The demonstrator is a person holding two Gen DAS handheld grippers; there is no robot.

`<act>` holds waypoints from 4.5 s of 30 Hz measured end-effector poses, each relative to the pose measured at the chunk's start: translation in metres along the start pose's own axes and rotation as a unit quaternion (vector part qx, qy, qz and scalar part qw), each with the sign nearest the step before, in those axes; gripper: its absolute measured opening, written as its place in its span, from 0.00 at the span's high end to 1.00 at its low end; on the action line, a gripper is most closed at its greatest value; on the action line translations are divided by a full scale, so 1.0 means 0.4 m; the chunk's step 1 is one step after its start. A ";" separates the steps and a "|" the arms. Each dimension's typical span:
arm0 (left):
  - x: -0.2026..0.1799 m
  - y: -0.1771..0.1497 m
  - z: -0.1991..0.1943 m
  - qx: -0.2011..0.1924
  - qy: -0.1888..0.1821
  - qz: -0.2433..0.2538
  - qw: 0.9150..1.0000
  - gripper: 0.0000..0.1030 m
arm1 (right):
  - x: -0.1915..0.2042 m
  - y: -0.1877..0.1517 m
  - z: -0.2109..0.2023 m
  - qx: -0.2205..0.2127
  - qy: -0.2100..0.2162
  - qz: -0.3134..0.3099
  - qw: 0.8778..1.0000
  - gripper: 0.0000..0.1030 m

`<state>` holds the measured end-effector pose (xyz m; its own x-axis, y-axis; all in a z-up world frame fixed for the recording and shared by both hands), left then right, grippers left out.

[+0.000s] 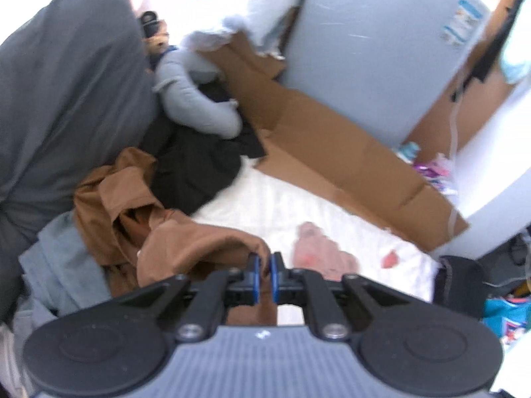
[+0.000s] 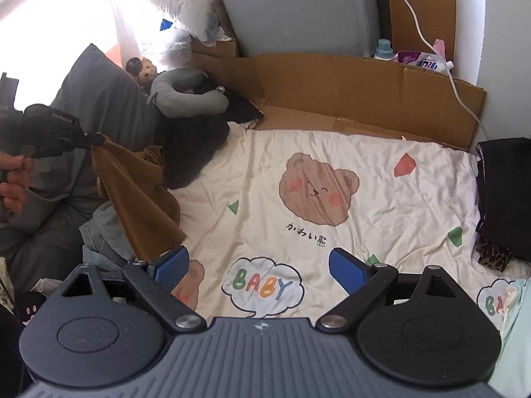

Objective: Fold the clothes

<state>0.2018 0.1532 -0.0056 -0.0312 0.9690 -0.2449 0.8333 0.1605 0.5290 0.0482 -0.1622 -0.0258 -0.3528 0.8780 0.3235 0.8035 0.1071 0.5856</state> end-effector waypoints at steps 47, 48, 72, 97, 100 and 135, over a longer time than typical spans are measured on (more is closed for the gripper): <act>-0.154 -0.361 0.473 0.160 0.067 -0.028 0.985 0.42 | -0.181 -0.032 0.009 0.022 -0.052 0.116 0.992 0.08; -0.159 -0.371 0.490 0.163 0.066 -0.033 0.984 0.42 | -0.186 -0.037 0.009 0.026 -0.053 0.117 0.991 0.08; -0.357 -0.570 0.854 0.263 0.102 0.019 0.959 0.55 | -0.475 -0.246 0.077 0.131 -0.096 0.298 0.941 0.10; -0.353 -0.717 0.782 0.281 0.212 0.256 0.900 0.54 | -0.427 -0.174 0.048 0.090 -0.069 0.291 0.950 0.10; -0.337 -0.722 0.762 0.281 0.209 0.272 0.896 0.47 | -0.421 -0.163 0.040 0.082 -0.065 0.289 0.952 0.10; -0.144 -0.437 0.533 0.201 0.059 0.160 0.965 0.96 | -0.364 -0.146 0.057 0.087 -0.045 0.262 0.960 0.10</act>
<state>0.1755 0.0295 -0.2574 0.2201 0.9754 -0.0137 0.9566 -0.2131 0.1990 0.0636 -0.2859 -0.1241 0.1576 0.8687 0.4696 0.9299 -0.2905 0.2254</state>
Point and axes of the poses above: each gripper's, at about its wrist camera, not at the fingertips, and z roughly the way its jaws point, x to its left, y to its top, the point moved 3 cm from there along z, roughly the way its jaws point, and after that the axes turned 3 degrees about y, right-handed, at the moved point
